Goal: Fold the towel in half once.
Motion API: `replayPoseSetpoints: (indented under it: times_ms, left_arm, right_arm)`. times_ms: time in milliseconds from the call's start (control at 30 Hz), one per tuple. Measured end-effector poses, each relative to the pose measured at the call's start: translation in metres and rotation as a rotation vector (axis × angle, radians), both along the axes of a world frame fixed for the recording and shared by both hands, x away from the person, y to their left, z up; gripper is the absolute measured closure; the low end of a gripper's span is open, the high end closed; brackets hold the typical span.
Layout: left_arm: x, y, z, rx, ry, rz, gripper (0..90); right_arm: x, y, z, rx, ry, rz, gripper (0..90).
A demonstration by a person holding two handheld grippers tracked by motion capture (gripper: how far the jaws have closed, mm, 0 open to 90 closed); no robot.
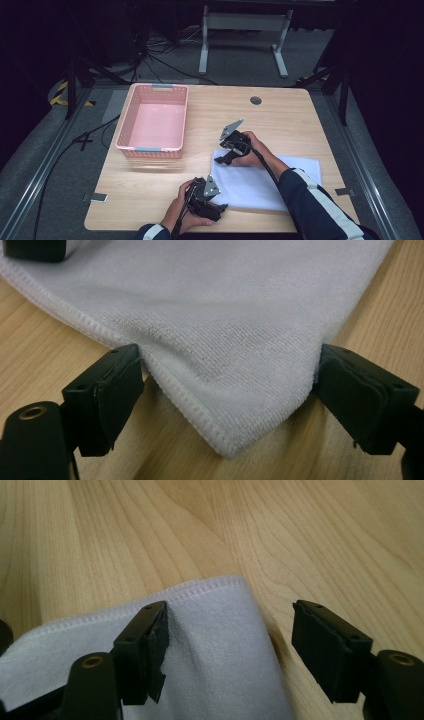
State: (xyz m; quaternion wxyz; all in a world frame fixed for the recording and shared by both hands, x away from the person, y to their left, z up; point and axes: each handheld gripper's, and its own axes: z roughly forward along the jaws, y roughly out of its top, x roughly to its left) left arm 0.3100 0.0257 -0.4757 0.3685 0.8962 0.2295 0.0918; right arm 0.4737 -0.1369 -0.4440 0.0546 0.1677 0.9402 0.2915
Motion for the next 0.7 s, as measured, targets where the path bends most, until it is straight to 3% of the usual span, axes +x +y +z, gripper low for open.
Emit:
replayPoseSetpoints:
  times_ms: [133,200,300,367,433,500,700]
  left_arm:
    - [0.002,-0.003,0.0,-0.01,0.005,-0.002,16.4]
    - [0.004,-0.004,0.001,-0.012,-0.007,-0.001,20.0]
    - [0.007,-0.003,0.003,-0.023,-0.01,0.011,37.7]
    - [0.01,-0.002,0.004,-0.025,-0.009,0.014,45.2]
    - [0.011,-0.003,0.005,-0.024,-0.014,0.021,57.6]
    - [0.012,-0.003,0.005,-0.018,-0.016,0.027,63.0]
    - [0.015,-0.001,0.006,-0.015,-0.014,0.014,68.9]
  right_arm:
    - [0.003,0.003,-0.003,-0.008,0.043,-0.006,34.9]
    - [0.004,0.002,-0.003,0.005,0.058,0.032,45.4]
    - [0.002,0.003,-0.002,0.013,0.075,0.065,61.8]
    - [0.0,0.004,-0.001,0.016,0.094,0.08,66.8]
    - [0.0,0.005,-0.001,0.008,0.087,0.089,72.1]
    - [-0.002,0.008,0.0,-0.004,0.077,0.09,74.2]
    - [-0.004,0.012,0.001,-0.018,0.051,0.103,76.5]
